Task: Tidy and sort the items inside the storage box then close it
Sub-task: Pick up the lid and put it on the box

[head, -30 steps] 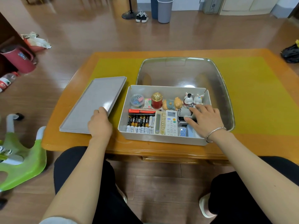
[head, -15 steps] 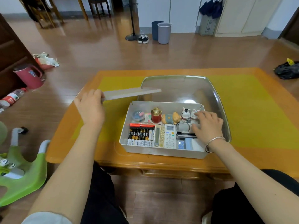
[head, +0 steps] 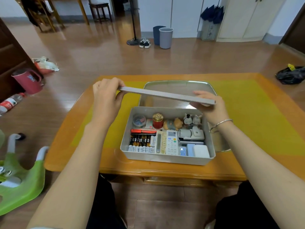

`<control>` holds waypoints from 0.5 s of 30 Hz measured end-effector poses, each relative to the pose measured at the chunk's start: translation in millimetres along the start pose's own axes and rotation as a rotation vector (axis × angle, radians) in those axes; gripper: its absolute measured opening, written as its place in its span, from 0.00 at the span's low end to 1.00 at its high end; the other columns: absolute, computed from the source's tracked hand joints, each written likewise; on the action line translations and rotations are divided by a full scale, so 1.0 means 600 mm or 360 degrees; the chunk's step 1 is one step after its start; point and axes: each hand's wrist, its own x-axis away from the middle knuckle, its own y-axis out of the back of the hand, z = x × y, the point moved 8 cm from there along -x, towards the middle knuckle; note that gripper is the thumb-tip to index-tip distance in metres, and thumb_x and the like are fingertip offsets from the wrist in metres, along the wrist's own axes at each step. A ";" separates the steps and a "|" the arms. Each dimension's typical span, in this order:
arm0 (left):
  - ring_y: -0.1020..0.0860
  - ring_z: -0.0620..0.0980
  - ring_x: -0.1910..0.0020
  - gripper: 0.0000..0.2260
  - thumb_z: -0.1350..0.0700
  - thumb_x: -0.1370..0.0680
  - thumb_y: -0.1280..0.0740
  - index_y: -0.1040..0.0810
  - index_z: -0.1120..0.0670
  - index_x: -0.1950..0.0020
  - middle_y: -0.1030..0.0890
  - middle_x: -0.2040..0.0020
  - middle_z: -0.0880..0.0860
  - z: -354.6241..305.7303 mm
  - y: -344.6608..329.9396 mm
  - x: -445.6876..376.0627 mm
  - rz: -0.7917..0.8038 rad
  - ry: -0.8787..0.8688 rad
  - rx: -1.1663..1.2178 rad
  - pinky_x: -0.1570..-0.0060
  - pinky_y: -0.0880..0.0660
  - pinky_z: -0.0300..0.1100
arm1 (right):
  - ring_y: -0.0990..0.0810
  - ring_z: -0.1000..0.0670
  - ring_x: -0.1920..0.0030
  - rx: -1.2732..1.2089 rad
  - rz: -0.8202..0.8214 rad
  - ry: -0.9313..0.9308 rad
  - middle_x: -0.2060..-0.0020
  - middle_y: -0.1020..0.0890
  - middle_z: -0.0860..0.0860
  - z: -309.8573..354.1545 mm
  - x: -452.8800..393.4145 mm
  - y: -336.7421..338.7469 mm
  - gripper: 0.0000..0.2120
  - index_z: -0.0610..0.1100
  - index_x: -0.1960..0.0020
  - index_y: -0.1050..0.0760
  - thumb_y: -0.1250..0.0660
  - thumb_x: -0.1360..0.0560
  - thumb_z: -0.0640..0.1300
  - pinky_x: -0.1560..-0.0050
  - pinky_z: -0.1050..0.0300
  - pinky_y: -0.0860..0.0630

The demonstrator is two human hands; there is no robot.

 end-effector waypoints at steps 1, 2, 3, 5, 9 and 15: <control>0.28 0.57 0.50 0.04 0.60 0.24 0.31 0.25 0.56 0.51 0.23 0.53 0.54 -0.004 0.002 0.000 -0.0036 -0.0007 0.0035 0.50 0.42 0.42 | 0.20 0.56 0.56 -0.0096 -0.0033 -0.0011 0.54 0.17 0.41 0.005 0.004 0.006 0.07 0.42 0.53 0.19 0.26 0.31 0.38 0.51 0.62 0.25; 0.29 0.57 0.47 0.06 0.59 0.24 0.31 0.25 0.57 0.49 0.23 0.51 0.54 -0.006 0.006 0.001 -0.0104 -0.0014 0.0044 0.49 0.40 0.44 | 0.21 0.61 0.62 -0.0142 -0.0054 -0.0002 0.60 0.17 0.44 0.010 0.007 0.010 0.04 0.40 0.56 0.19 0.26 0.31 0.37 0.58 0.67 0.26; 0.29 0.58 0.44 0.09 0.58 0.24 0.32 0.25 0.57 0.46 0.23 0.48 0.54 -0.006 0.011 0.002 -0.0191 -0.0007 0.0021 0.47 0.38 0.46 | 0.22 0.65 0.65 -0.0190 -0.0074 0.0001 0.63 0.18 0.49 0.014 0.009 0.014 0.04 0.39 0.57 0.19 0.26 0.32 0.36 0.61 0.71 0.28; 0.32 0.58 0.34 0.20 0.55 0.23 0.32 0.30 0.58 0.33 0.28 0.35 0.56 0.009 0.017 0.008 -0.0332 0.0132 0.0023 0.35 0.39 0.47 | 0.23 0.69 0.64 -0.0341 -0.0111 -0.0056 0.59 0.18 0.53 0.019 0.010 0.024 0.09 0.40 0.53 0.20 0.26 0.33 0.34 0.60 0.72 0.26; 0.39 0.48 0.27 0.31 0.55 0.20 0.34 0.46 0.62 0.24 0.38 0.26 0.56 0.059 -0.043 0.037 -0.0032 0.0695 0.0685 0.27 0.43 0.41 | 0.21 0.69 0.62 -0.0363 -0.0112 -0.0005 0.54 0.19 0.54 0.044 0.008 0.046 0.12 0.46 0.51 0.21 0.26 0.32 0.36 0.61 0.73 0.26; 0.31 0.20 0.52 0.14 0.46 0.17 0.46 0.35 0.54 0.36 0.28 0.42 0.44 0.091 -0.115 0.103 0.0192 0.1119 0.1151 0.57 0.35 0.18 | 0.19 0.62 0.59 -0.0496 -0.0043 -0.0116 0.57 0.17 0.55 0.045 0.015 0.039 0.09 0.47 0.52 0.20 0.27 0.31 0.38 0.59 0.67 0.23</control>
